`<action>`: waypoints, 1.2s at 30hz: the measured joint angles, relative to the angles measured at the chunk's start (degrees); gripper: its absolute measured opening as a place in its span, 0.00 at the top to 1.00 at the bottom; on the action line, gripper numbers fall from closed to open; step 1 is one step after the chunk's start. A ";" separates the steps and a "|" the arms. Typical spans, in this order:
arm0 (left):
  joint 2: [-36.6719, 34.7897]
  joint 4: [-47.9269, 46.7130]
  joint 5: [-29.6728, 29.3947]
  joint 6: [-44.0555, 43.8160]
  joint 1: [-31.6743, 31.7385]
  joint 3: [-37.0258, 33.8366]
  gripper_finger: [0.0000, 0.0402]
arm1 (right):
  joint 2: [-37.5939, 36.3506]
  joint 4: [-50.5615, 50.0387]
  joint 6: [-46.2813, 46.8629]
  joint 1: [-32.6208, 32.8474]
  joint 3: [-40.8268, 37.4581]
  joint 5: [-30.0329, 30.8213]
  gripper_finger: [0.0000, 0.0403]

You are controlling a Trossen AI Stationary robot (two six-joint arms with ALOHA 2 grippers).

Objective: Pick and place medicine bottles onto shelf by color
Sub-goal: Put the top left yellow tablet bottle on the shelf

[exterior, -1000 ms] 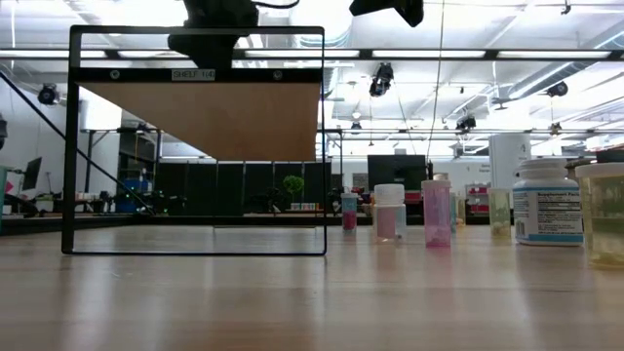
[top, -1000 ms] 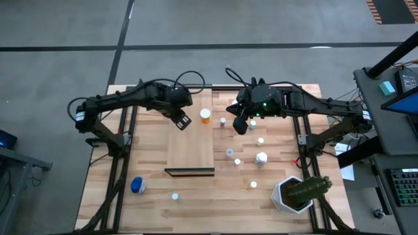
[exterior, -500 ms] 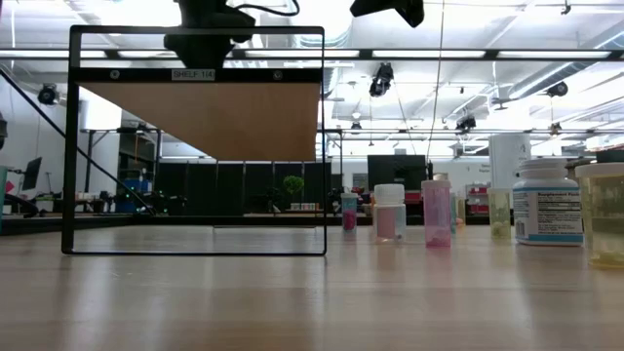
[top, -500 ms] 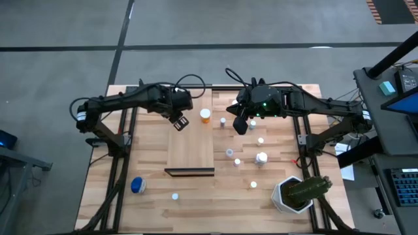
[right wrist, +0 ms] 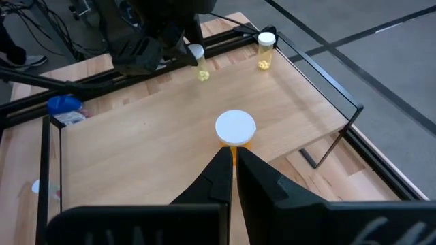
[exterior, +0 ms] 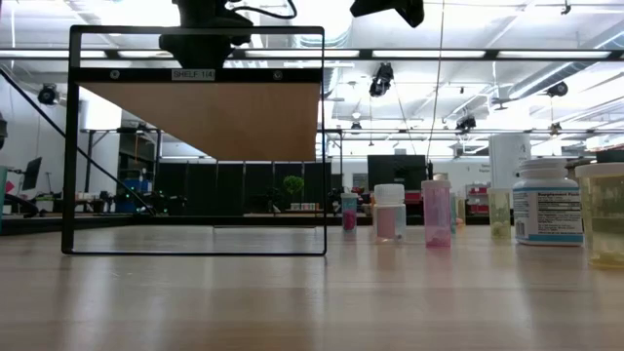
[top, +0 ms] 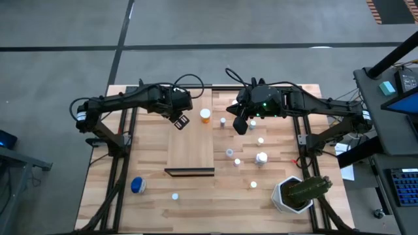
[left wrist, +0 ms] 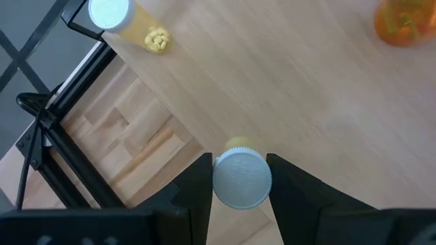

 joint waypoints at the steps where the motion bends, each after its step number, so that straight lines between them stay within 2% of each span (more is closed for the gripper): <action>1: 0.00 -0.01 0.00 0.00 0.00 -0.01 0.72 | 0.00 0.00 0.00 0.00 0.00 0.00 0.97; 25: -0.05 2.61 0.24 0.06 0.01 -3.53 0.72 | 0.00 0.01 -0.06 0.00 -0.04 0.00 0.97; 36: -0.06 2.17 0.81 0.24 0.01 -3.56 0.54 | 0.00 0.00 -0.03 0.00 -0.07 0.00 0.97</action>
